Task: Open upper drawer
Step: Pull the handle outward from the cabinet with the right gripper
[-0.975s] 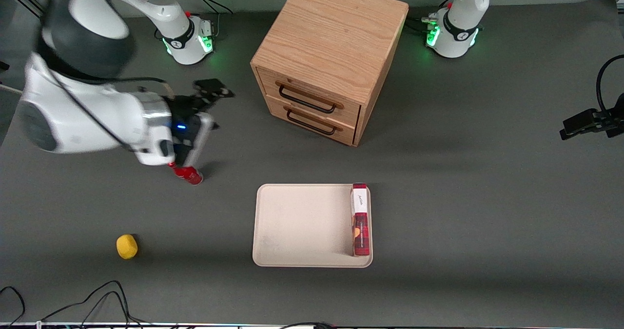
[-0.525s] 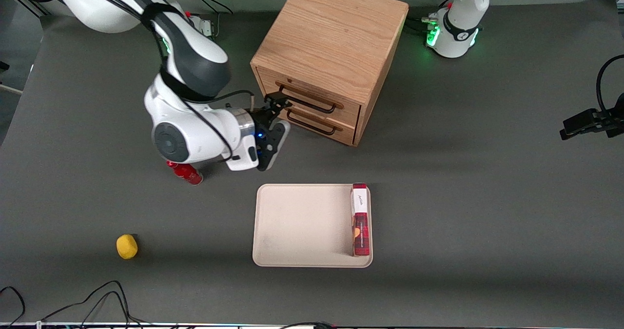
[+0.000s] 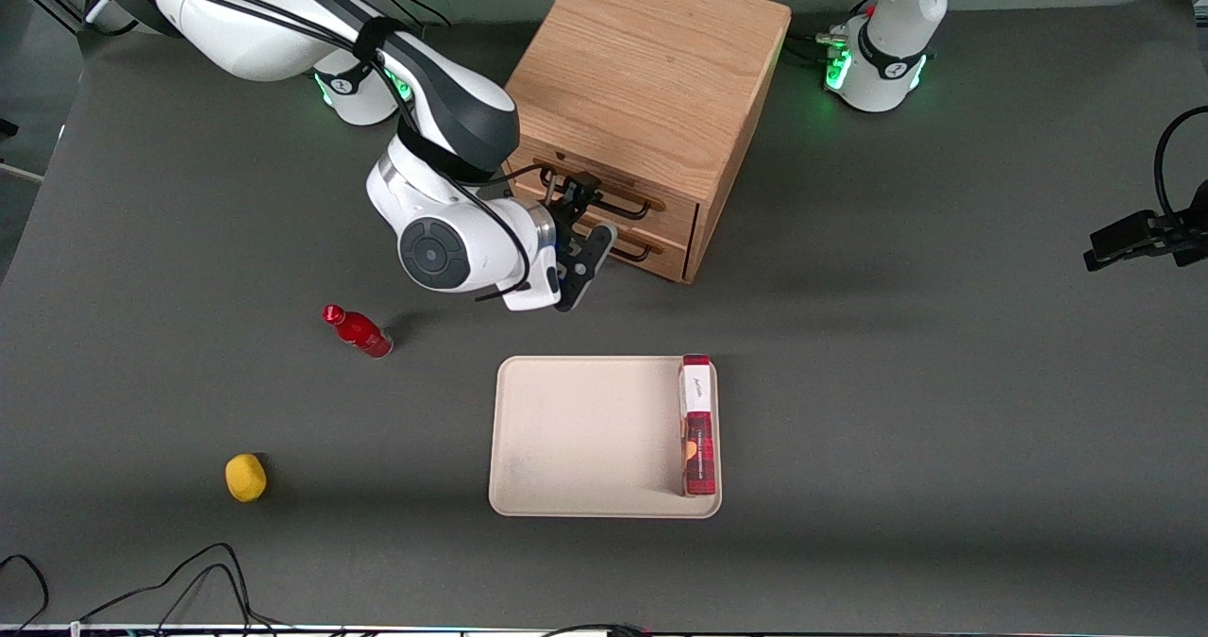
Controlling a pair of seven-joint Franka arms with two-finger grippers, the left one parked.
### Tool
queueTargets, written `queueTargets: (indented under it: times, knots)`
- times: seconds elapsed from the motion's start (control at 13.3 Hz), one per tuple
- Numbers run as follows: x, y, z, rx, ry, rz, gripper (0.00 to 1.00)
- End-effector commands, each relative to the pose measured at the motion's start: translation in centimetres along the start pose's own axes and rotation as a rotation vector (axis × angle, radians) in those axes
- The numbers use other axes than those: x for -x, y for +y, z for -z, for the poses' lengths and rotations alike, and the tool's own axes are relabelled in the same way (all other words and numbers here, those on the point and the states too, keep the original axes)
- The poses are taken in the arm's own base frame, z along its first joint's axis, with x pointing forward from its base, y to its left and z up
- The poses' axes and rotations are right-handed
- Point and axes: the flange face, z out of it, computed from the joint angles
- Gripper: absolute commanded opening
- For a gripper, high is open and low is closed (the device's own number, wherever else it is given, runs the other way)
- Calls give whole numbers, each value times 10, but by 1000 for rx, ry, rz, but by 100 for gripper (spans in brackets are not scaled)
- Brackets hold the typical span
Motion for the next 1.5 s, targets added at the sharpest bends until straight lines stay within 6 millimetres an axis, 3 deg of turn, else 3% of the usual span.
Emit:
queueTargets:
  times: [0.0, 0.22, 0.3, 0.9, 1.43]
  knots:
    - [1, -6, -14, 20, -10, -10, 100]
    - [2, -5, -19, 30, -22, -7, 100]
    - [3, 6, -15, 46, -18, -13, 100]
    - [-6, 88, 34, 55, 41, -84, 100]
    - [-4, 135, 82, 53, 95, -102, 100]
